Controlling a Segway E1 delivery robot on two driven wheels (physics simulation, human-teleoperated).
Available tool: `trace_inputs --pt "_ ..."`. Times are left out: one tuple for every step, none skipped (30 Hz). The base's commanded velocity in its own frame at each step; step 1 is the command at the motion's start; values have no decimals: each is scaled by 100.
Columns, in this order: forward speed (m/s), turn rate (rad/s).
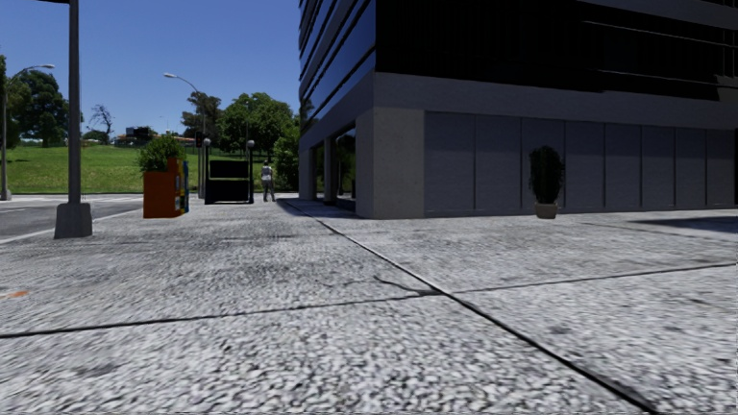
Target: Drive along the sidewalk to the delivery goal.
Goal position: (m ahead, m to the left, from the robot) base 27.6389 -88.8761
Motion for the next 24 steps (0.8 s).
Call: trace_inputs --pt "200 0" --pt "200 0" --pt "200 0" --pt "200 0" --pt "200 0" --pt "200 0" --pt "200 0" --pt "200 0" --pt "200 42" --pt "200 85" --pt "200 100" --pt "200 100" --pt "200 110" --pt "200 113" --pt "200 114" --pt "200 114" --pt "200 106" --pt "200 106" --pt "200 51" --pt "200 10" --pt "200 0" --pt "200 0" --pt "200 0" --pt "200 0"
